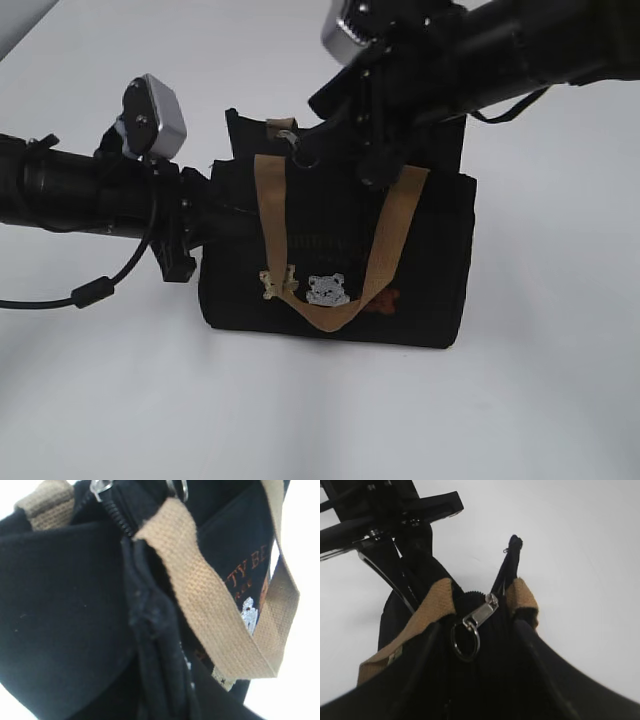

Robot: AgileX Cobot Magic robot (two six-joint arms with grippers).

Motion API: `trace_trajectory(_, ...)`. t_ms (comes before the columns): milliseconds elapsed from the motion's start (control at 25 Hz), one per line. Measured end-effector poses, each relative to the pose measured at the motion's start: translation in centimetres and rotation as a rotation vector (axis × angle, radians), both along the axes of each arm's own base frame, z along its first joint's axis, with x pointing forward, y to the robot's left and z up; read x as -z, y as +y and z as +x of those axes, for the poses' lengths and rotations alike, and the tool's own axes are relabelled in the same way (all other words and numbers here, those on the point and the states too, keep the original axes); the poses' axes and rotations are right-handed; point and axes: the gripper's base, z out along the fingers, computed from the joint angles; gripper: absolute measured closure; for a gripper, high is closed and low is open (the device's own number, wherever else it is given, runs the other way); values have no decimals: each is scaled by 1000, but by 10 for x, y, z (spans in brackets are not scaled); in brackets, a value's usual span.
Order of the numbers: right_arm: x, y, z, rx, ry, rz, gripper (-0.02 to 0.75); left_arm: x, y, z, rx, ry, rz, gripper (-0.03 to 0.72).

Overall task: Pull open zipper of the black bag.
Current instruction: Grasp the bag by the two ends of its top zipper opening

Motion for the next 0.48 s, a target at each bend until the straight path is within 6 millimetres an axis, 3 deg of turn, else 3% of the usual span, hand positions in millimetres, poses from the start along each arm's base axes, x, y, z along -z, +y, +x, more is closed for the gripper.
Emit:
trace_trajectory(240, 17, 20, 3, -37, -19, -69, 400, 0, 0, 0, 0, 0, 0, 617)
trace_trajectory(320, 17, 21, 3, -40, -30, -79, 453, 0, 0, 0, -1, 0, 1, 617)
trace_trajectory(480, 16, 21, 4, -30, -43, -82, 633, 0, 0, 0, 1, 0, 2, 617)
